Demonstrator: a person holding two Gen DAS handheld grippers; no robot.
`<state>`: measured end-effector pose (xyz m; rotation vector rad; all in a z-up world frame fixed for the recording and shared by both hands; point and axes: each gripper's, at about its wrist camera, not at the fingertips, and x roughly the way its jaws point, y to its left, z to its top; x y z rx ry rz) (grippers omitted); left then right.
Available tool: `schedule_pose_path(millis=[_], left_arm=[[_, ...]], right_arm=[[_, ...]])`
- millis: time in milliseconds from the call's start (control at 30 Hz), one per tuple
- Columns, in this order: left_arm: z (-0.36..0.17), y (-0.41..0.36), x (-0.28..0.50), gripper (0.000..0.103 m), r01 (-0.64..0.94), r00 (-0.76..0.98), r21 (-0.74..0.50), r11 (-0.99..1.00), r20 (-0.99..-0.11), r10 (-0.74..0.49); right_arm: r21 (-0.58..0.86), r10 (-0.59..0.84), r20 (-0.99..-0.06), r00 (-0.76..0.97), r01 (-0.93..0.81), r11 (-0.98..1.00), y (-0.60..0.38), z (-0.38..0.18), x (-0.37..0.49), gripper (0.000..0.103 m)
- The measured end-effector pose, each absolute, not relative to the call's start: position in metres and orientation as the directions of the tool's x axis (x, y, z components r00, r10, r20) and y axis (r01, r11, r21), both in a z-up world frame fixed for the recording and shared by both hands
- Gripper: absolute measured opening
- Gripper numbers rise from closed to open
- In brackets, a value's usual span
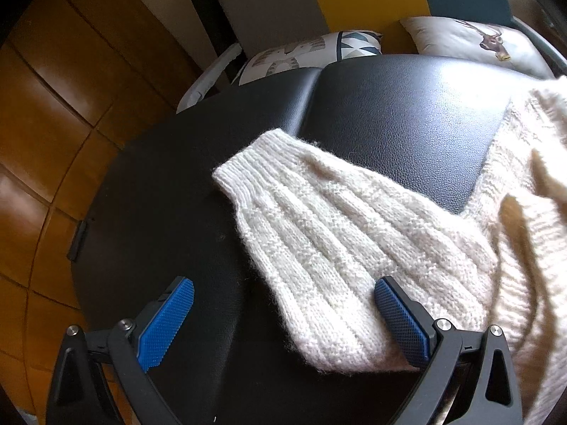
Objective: Fold clothes
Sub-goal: 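Lift and pull the held sleeve with the right tool, unfolding the sweater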
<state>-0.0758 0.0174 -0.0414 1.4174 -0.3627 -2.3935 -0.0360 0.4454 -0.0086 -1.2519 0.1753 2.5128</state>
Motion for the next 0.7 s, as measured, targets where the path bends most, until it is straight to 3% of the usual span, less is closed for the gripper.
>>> schedule_pose_path(millis=[167, 267, 333, 500, 567, 700], left_arm=[[-0.036, 0.017, -0.071, 0.103, 0.139, -0.476, 0.344, -0.929, -0.799, -0.367], [-0.021, 0.011, -0.064, 0.103, 0.108, -0.521, 0.229, -0.967, -0.815, -0.251], [-0.01, 0.008, -0.059, 0.103, 0.086, -0.543, 0.136, -0.987, -0.824, -0.161], [0.007, 0.013, -0.053, 0.103, 0.04, -0.547, -0.039, -0.998, -0.837, 0.011], [0.003, 0.025, -0.046, 0.103, 0.002, -0.535, -0.043, -0.999, -0.844, 0.035], [-0.011, 0.04, -0.022, 0.103, -0.051, -0.533, 0.044, -0.998, -0.846, -0.01]], right_arm=[[0.036, 0.143, -0.847, -0.512, -0.324, -0.945, 0.464, -0.052, -0.043, 0.016], [0.043, 0.158, -0.842, -0.515, -0.357, -0.933, 0.463, -0.036, -0.029, 0.026], [0.064, 0.165, -0.836, -0.524, -0.391, -0.918, 0.462, -0.021, -0.015, 0.027], [0.246, 0.015, -0.775, -0.632, -0.323, -0.914, 0.432, 0.024, 0.033, 0.036], [0.31, -0.108, -0.775, -0.622, -0.226, -0.924, 0.404, 0.028, 0.045, 0.047], [0.425, -0.317, -0.805, -0.501, -0.115, -0.898, 0.344, 0.004, 0.052, 0.048]])
